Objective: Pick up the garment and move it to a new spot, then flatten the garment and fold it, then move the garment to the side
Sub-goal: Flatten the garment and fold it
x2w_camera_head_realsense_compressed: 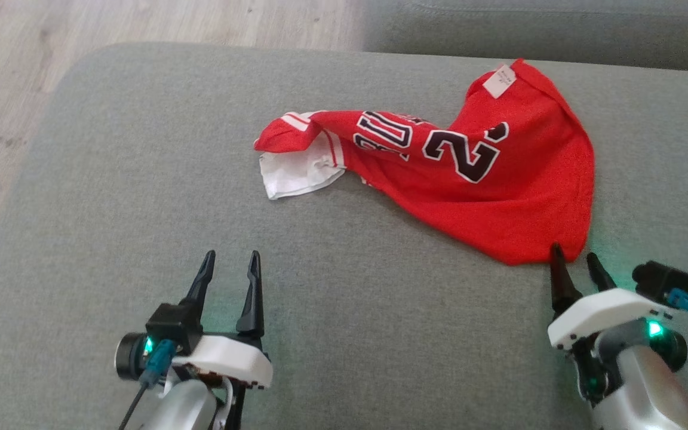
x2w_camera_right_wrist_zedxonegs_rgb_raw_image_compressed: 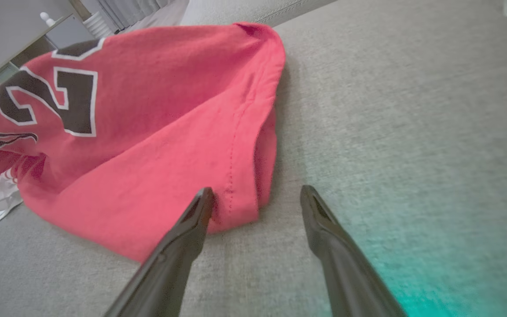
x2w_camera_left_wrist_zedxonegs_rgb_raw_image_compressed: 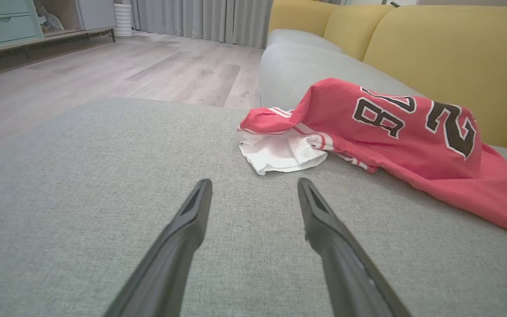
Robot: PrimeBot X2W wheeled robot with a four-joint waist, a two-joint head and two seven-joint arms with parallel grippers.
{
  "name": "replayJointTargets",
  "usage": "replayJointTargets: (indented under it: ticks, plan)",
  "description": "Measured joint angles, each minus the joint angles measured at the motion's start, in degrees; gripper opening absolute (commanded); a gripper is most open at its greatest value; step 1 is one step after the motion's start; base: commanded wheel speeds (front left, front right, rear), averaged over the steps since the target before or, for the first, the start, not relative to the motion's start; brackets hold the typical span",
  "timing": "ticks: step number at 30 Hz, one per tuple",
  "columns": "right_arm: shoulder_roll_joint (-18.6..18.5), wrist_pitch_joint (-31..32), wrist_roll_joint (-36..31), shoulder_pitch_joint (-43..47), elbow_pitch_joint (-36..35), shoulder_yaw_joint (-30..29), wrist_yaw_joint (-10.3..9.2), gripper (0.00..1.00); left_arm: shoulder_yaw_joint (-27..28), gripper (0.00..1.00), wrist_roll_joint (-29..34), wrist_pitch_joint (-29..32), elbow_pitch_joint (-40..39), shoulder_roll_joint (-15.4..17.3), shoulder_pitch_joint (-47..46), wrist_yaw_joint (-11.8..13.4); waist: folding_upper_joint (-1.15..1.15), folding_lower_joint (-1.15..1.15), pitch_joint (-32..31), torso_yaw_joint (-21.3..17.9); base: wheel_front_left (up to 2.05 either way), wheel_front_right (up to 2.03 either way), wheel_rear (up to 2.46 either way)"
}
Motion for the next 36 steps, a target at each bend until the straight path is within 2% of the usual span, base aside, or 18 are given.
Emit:
replayJointTargets:
  ticks: [3,4,5,6,13,19,27,30,31,32,33,36]
  plan:
    - [-0.2,0.0,0.2,-2.5,3.1,0.3,0.00,1.00,0.1,1.00,0.0,0.0,0.6,-0.2,-0.4,-0.4,0.00,0.00,0.6,0.9,0.00,0.00,0.00]
    - [-0.2,0.0,0.6,-3.4,4.0,0.5,0.00,0.85,0.1,1.00,0.0,0.0,0.8,-0.2,-0.4,-0.4,0.00,0.00,0.8,1.2,0.00,0.00,0.00]
    - [-0.3,0.0,0.6,-4.3,4.9,0.8,0.00,0.29,0.2,1.00,0.0,0.0,1.0,-0.2,-0.4,-0.4,0.00,0.00,0.8,1.4,0.00,0.00,0.00]
    - [-0.3,-0.1,0.2,-5.1,5.7,1.0,0.00,0.00,0.3,1.00,0.0,0.0,1.2,-0.2,-0.4,-0.4,0.00,0.00,0.8,1.5,0.00,0.00,0.00]
    - [-0.1,-5.4,-4.3,-5.7,7.5,2.1,0.00,0.00,1.0,1.00,0.0,0.0,2.2,-0.1,-0.4,-0.4,0.00,0.00,-1.3,0.7,0.00,0.00,0.00]
    - [-0.1,-6.6,-9.9,-3.4,0.7,-2.7,0.00,0.00,1.6,1.00,0.0,0.0,2.1,-0.2,0.4,-0.5,0.00,-0.01,-4.6,-1.2,0.00,0.00,0.00]
    - [0.0,4.2,-14.1,7.2,-15.2,-10.0,0.00,0.00,1.9,1.00,0.0,0.0,2.0,-0.5,3.4,-0.5,0.00,-0.02,-8.4,-3.7,0.00,0.00,0.00]
    - [0.1,9.4,-15.3,9.0,-18.8,-11.3,0.00,0.00,1.9,1.00,0.0,0.0,2.0,-0.5,3.5,-0.9,0.00,-0.02,-8.9,-3.9,0.00,0.00,0.00]
    - [0.1,10.4,-15.4,9.5,-19.4,-11.5,0.00,0.30,1.9,1.00,0.0,0.0,2.0,-0.6,3.5,-0.9,0.00,-0.02,-8.9,-3.8,0.00,0.00,0.00]
    - [0.1,10.6,-15.3,9.8,-19.6,-11.9,0.00,0.73,1.9,1.00,0.0,0.0,2.0,-0.7,3.4,-0.9,0.00,-0.02,-8.8,-3.7,0.00,0.00,0.00]
    - [0.2,10.6,-15.1,9.9,-19.6,-12.3,0.00,1.00,1.9,1.00,0.0,0.0,2.0,-0.7,3.4,-1.0,0.00,-0.02,-8.6,-3.6,0.00,0.00,0.00]
    - [0.2,9.2,-16.8,9.8,-19.2,-12.2,0.00,1.00,1.8,1.00,0.0,0.0,2.0,-0.9,3.4,-1.0,0.00,-0.01,-8.0,-3.3,0.00,0.00,0.00]
